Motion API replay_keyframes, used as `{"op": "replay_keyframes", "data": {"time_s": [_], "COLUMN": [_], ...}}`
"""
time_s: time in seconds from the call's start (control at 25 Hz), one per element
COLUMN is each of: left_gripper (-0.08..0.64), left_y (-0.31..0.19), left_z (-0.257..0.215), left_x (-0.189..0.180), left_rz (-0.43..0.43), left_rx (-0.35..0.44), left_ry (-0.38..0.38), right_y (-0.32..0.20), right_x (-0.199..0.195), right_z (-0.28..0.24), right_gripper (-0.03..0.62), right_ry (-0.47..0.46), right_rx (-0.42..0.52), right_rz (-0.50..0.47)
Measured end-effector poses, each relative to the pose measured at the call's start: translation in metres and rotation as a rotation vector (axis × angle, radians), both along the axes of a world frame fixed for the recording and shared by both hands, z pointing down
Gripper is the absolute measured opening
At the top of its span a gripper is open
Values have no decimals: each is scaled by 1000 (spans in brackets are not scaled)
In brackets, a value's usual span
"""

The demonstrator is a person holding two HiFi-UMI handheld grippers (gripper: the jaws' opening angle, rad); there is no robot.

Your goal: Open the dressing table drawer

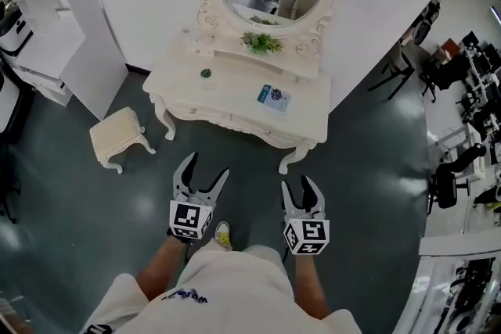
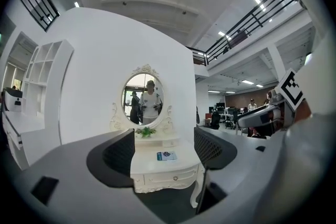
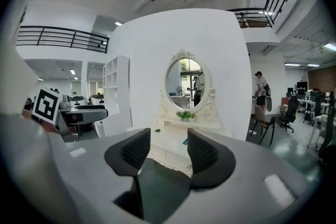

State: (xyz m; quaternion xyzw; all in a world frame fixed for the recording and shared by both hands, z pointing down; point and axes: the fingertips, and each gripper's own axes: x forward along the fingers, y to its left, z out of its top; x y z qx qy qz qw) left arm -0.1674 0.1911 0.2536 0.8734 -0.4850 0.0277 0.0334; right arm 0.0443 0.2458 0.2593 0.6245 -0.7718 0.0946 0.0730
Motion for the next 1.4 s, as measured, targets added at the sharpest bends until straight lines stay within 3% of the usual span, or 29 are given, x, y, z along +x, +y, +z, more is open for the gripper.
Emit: {"op": "replay_keyframes", "data": {"time_s": [0.44, 0.72, 1.0, 1.4], "left_gripper": [359, 359, 358, 347], "left_y": [-50, -94, -173, -259], "left_z": [14, 27, 25, 29], "left_x": [22, 49, 72, 106], "left_rz": [73, 87, 42, -29], "left_rx": [-21, -36, -37, -78], "left_ry": [4, -36, -47, -73], "right_y": [-30, -82, -167, -240], "right_x": [18, 44, 81, 141], "right_z": [19, 43, 55, 78], "right_gripper": [217, 216, 216, 216], "right_ry": [17, -23, -26, -11], "right_rx": [-54, -82, -115, -186], "right_rz": [59, 58, 24, -3]}}
